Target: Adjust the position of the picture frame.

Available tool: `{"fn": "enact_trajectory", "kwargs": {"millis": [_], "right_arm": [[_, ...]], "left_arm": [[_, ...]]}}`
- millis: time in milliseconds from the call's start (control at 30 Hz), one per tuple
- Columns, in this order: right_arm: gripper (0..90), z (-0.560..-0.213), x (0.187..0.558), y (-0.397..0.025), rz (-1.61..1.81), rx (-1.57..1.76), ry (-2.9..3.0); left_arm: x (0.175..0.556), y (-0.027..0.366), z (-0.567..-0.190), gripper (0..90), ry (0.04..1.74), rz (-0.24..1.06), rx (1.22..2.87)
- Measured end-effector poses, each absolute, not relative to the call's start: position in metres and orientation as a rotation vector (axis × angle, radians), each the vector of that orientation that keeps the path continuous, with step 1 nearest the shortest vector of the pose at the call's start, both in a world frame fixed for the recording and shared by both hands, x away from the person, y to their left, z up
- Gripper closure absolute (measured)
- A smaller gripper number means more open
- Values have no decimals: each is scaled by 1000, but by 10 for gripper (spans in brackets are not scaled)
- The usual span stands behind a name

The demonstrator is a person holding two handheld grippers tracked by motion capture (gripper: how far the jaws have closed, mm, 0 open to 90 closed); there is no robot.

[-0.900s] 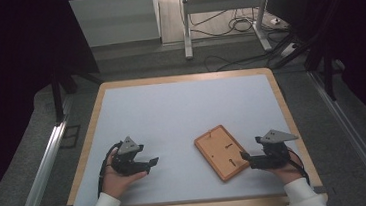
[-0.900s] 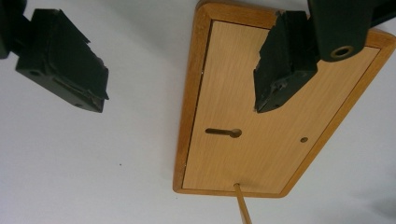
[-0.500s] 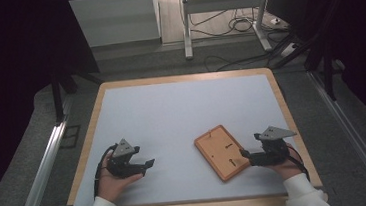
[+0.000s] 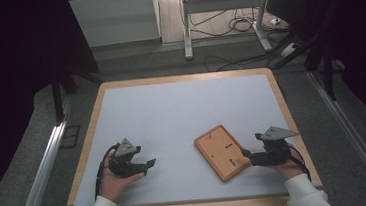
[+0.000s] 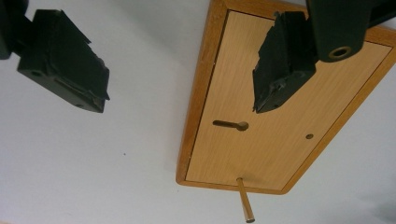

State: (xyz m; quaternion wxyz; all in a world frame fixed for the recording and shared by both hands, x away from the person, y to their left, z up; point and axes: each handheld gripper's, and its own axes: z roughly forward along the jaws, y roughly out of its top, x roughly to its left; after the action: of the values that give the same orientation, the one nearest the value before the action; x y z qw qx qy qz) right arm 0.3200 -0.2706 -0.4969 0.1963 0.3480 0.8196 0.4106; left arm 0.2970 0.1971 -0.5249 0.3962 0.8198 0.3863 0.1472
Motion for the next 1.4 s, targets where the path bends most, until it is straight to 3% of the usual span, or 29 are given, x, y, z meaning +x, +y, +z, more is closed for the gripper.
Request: {"fn": "enact_trajectory", "kwargs": {"millis": [400,733,1400], "right_arm": [[287,-494,321,-263,1181,931,2307],[389,-493,333,-232,1202,840,2382],[450,-496,364,-194,1133,836,2463]], "left_arm": [[302,189,-525,231,959,358,2091],[303,189,-525,230,952,345,2099],[302,195,-527,230,966,328,2089]]}}
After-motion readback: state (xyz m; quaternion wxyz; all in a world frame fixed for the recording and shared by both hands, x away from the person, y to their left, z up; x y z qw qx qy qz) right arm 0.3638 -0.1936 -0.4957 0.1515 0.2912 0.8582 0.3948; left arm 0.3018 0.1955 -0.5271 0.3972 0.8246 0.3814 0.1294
